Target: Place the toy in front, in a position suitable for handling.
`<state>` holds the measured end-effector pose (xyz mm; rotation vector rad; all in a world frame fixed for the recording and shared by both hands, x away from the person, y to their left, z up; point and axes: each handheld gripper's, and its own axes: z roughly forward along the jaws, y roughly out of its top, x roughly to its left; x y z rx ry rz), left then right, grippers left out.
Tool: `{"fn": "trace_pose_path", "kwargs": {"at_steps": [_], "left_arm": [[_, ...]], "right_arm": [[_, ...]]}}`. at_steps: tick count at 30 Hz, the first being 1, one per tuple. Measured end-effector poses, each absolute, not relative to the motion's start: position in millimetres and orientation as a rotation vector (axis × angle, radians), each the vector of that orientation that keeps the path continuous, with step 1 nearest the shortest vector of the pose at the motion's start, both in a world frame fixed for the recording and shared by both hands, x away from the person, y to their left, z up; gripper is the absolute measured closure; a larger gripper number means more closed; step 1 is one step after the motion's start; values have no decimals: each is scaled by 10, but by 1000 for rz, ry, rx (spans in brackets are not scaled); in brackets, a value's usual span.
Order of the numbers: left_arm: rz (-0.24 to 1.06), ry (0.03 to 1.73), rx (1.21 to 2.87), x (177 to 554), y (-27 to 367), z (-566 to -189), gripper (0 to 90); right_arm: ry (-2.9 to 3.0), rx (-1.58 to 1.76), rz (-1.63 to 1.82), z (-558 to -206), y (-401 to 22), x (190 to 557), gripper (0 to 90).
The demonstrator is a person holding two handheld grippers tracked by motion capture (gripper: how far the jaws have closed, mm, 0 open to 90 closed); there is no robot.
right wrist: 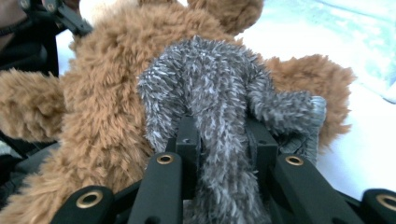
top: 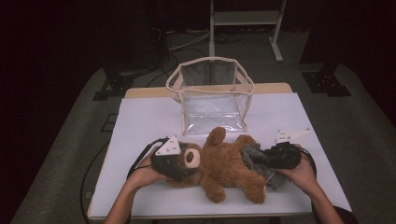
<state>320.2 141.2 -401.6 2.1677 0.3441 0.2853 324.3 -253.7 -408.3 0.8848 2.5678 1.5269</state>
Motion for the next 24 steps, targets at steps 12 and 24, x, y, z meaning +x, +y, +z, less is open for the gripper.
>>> {"fn": "trace_pose_path", "kwargs": {"at_steps": [12, 24], "left_arm": [[292, 313, 2178, 3176, 1393, -4013, 104], [297, 293, 2179, 3159, 1375, -4020, 103]], "right_arm": [[2584, 837, 1572, -4067, -2467, 3238, 713], [2588, 641, 1638, -3685, -1965, 3419, 713]]}}
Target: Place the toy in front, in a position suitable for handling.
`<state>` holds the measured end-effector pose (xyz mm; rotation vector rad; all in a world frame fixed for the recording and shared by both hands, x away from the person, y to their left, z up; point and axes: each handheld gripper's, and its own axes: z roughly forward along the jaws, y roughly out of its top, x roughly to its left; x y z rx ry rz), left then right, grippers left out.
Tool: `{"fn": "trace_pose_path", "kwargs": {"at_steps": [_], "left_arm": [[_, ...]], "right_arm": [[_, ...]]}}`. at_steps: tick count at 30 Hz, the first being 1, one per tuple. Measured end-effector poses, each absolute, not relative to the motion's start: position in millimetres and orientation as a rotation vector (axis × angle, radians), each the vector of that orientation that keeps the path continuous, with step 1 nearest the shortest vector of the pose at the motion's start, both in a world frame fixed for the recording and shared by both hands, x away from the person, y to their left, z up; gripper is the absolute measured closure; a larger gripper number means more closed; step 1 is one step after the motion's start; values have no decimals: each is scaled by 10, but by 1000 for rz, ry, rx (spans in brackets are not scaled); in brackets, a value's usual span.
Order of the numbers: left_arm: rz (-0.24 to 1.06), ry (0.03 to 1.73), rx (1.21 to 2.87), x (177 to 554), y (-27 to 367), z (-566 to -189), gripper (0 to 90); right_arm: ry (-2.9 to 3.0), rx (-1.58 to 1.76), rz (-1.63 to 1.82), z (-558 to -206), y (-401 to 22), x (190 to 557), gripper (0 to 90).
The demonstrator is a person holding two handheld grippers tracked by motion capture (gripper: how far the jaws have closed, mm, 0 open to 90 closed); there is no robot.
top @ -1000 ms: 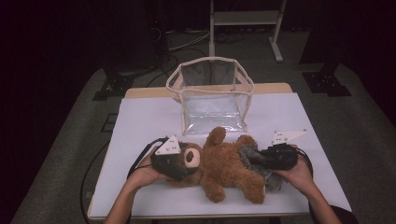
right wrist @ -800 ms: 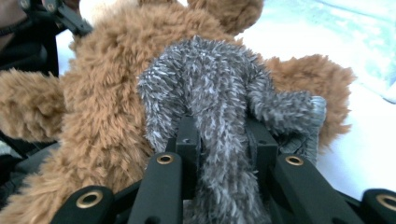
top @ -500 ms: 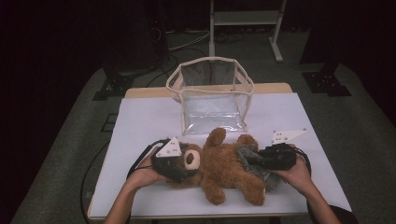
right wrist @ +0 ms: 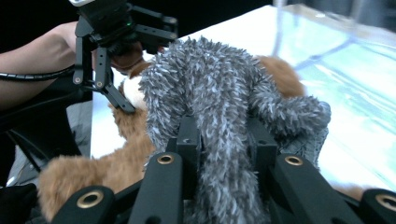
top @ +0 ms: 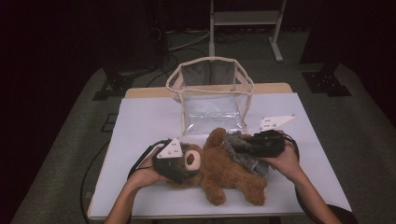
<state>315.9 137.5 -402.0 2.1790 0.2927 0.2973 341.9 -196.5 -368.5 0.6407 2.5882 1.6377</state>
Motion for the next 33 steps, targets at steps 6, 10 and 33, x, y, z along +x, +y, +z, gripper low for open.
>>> {"fn": "trace_pose_path", "kwargs": {"at_steps": [6, 10, 33], "left_arm": [[306, 245, 2173, 3149, 1410, -3981, 103], [294, 206, 2182, 3126, 1485, -3918, 103], [141, 268, 2151, 3238, 1651, -4083, 242]], "right_arm": [[2611, 663, 1622, -3846, -1961, 3391, 715], [2603, 674, 1625, -3885, -2030, 3340, 715], [2604, 699, 1534, -3809, -2134, 3335, 715]]}}
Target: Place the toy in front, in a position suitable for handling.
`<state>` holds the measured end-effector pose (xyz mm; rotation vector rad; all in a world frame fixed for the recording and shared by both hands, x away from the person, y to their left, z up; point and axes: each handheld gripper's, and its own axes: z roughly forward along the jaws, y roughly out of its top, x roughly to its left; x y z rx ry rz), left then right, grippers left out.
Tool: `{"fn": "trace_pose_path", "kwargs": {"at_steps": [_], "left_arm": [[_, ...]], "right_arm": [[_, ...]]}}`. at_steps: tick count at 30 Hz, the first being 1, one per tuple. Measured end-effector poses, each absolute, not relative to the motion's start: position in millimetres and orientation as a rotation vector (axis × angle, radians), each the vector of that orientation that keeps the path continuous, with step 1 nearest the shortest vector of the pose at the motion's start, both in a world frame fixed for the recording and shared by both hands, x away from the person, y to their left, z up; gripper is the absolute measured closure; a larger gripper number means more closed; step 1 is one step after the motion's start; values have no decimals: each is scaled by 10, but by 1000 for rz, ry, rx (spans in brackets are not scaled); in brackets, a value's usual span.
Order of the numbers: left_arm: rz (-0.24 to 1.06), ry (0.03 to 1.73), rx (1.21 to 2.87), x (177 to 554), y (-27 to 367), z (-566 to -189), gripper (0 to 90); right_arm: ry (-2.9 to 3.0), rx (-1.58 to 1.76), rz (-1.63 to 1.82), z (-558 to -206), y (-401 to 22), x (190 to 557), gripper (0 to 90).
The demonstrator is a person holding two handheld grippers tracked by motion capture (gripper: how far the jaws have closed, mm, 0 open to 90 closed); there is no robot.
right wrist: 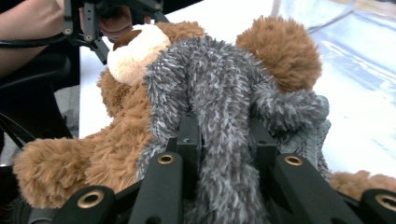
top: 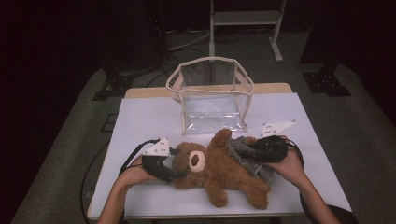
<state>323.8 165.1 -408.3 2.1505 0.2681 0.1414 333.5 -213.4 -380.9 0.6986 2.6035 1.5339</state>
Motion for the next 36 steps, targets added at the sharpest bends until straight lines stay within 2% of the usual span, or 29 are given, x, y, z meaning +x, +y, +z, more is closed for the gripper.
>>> {"fn": "trace_pose_path", "kwargs": {"at_steps": [7, 12, 17, 24, 28, 36], "left_arm": [[98, 227, 2154, 3222, 1340, -4066, 250], [90, 202, 2169, 3243, 1116, -4050, 248], [127, 206, 2182, 3202, 1165, -4060, 239], [195, 166, 2204, 3131, 1183, -4040, 236], [199, 182, 2198, 3151, 1191, -4048, 233], [213, 252, 2173, 3210, 1212, -4055, 220]], "right_arm": [[2611, 710, 1489, -3686, -2242, 3286, 727], [2652, 632, 1479, -3621, -2045, 3218, 728], [2701, 554, 1386, -3621, -1810, 3217, 725], [2656, 662, 1412, -3637, -2095, 3179, 725], [2646, 657, 1431, -3585, -2120, 3087, 725], [2740, 488, 1405, -3590, -1774, 2922, 725]]}}
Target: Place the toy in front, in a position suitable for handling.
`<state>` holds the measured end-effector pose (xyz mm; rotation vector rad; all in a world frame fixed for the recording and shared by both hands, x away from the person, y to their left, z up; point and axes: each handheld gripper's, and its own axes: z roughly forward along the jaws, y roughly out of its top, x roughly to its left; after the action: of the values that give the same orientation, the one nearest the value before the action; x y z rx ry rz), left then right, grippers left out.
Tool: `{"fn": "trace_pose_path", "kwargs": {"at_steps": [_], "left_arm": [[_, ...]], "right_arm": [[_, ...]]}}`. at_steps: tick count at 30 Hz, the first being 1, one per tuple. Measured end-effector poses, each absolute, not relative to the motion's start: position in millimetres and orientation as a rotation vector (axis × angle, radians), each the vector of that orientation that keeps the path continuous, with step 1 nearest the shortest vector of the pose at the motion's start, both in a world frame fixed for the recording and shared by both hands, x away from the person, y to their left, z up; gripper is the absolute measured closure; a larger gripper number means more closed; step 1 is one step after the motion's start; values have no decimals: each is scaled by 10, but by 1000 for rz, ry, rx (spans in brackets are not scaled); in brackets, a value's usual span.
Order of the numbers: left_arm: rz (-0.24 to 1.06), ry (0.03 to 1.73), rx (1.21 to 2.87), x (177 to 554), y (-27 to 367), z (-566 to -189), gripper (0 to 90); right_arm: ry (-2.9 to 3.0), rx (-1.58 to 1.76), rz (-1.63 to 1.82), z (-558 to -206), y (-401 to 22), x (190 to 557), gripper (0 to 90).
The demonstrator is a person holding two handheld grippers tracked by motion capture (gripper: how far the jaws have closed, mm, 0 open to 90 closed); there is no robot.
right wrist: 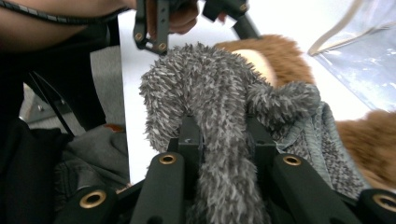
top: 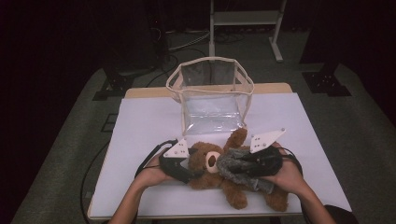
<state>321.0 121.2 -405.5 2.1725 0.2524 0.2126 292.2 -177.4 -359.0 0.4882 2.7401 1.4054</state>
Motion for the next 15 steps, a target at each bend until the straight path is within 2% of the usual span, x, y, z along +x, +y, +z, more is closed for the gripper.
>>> {"fn": "trace_pose_path", "kwargs": {"at_steps": [7, 10, 15], "left_arm": [[226, 212, 2120, 3180, 1247, -3929, 233], [255, 211, 2147, 3178, 1201, -3962, 236], [282, 249, 2144, 3206, 1156, -4020, 238]], "right_arm": [[2651, 597, 1357, -3666, -1760, 3088, 733], [2630, 632, 1345, -3670, -1730, 3163, 732], [2654, 590, 1327, -3651, -1674, 3084, 730]]}}
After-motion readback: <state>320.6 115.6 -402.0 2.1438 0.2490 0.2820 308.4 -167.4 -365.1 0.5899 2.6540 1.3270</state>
